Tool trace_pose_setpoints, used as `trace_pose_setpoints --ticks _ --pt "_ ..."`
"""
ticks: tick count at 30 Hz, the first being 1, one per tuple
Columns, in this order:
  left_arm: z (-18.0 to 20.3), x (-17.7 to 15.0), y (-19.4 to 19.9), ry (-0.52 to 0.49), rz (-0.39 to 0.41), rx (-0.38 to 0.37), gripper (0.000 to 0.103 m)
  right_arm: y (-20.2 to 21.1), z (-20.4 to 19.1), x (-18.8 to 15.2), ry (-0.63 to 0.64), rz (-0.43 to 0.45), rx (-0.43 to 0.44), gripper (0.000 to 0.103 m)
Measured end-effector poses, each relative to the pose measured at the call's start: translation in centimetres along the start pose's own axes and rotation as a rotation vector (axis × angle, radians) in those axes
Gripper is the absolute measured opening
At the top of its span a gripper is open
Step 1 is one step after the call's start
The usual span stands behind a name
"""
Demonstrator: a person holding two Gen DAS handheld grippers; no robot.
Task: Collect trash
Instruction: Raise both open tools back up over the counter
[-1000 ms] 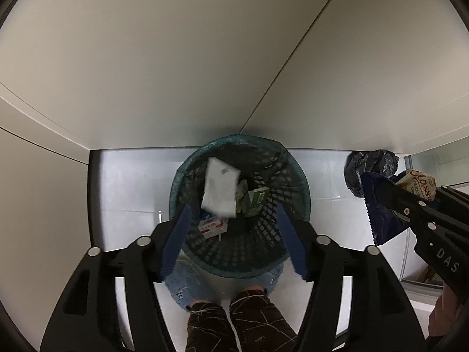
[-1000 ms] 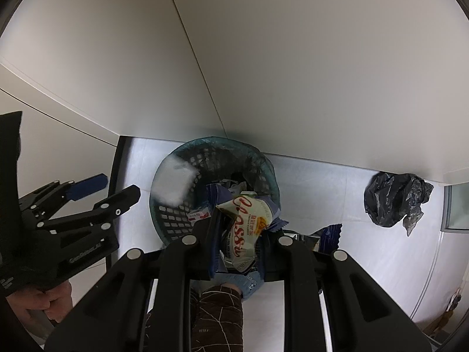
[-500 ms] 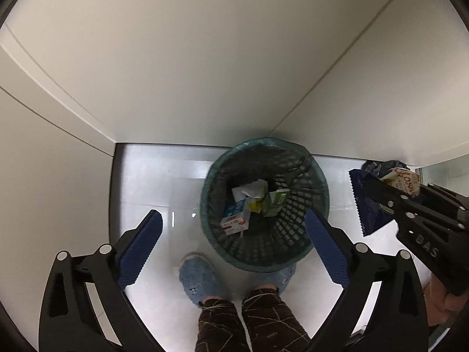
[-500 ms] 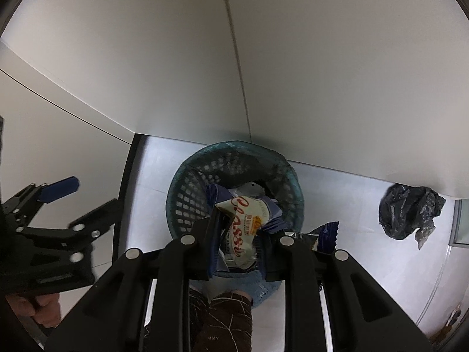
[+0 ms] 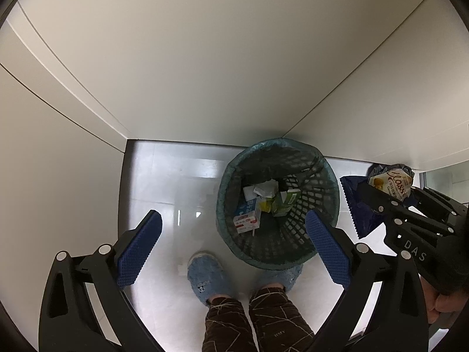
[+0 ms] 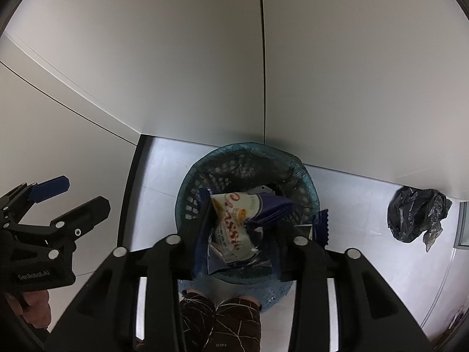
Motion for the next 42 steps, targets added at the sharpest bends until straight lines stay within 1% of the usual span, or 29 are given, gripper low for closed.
trace_pose_setpoints --ticks 1,5,7,8,10,11,13,16,19,21,25,29,32,37,40,42 --pt "0.0 -0.1 0.0 0.001 0.0 0.0 0.096 0.1 0.0 0.0 -0.001 0.003 -0.001 0.044" --pt "-0.2 -0.2 0.1 0.005 0.001 0.003 0.096 0.4 -0.2 -0.1 -0.005 0.021 0.002 0.055" --pt "-0.4 -0.2 0.1 0.005 0.003 0.006 0.096 0.5 -0.3 0.0 -0.014 0.033 0.002 0.063" --pt "-0.4 -0.3 0.2 0.005 0.004 0.007 0.096 0.7 -0.3 0.0 -0.019 0.039 0.0 0.065" --pt "-0.4 -0.3 0.2 0.006 0.004 0.009 0.096 1.0 -0.2 0.0 -0.03 0.052 -0.004 0.075" --pt "-0.5 -0.4 0.2 0.006 0.003 0.01 0.096 1.1 -0.2 0.0 -0.035 0.056 -0.007 0.078" --pt "-0.6 -0.3 0.4 0.007 0.003 0.01 0.096 1.6 0.0 0.0 -0.045 0.065 -0.017 0.088" --pt "-0.8 -0.1 1.1 0.008 0.01 0.011 0.097 2.6 0.3 0.1 -0.057 0.067 -0.031 0.095" --pt "-0.7 0.3 2.4 0.01 0.013 0.005 0.097 4.3 0.5 0.4 -0.059 0.059 -0.047 0.095" --pt "-0.6 0.8 3.8 0.008 0.014 0.001 0.097 5.9 0.6 0.8 -0.056 0.069 -0.051 0.095" --pt "0.0 2.0 7.6 0.012 0.011 -0.003 0.097 10.4 0.8 2.1 -0.038 0.095 -0.064 0.095" --pt "0.4 3.6 12.1 0.04 0.015 -0.015 0.097 15.2 0.6 3.9 -0.018 0.1 -0.086 0.095" --pt "1.1 5.1 15.9 0.054 0.026 -0.018 0.097 19.2 0.8 5.5 -0.011 0.086 -0.107 0.095" --pt "2.5 7.7 22.3 0.047 0.074 -0.019 0.097 26.1 1.5 8.3 -0.036 0.12 -0.085 0.095" --pt "3.4 9.2 25.9 0.061 0.091 -0.036 0.097 30.0 1.8 9.8 -0.032 0.14 -0.081 0.095" --pt "4.2 10.3 28.5 0.046 0.112 -0.029 0.097 32.4 1.9 10.7 -0.027 0.153 -0.084 0.095"
Point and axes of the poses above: each gripper's, at about its wrist camera, not at the fingertips, and y roughly against the way its jaws point, z to its right, x to its top, the point moved 5 cm from there along -y, roughly the way its jaws point, and after that the axes turned 10 degrees about z, right-handed, at the moved point
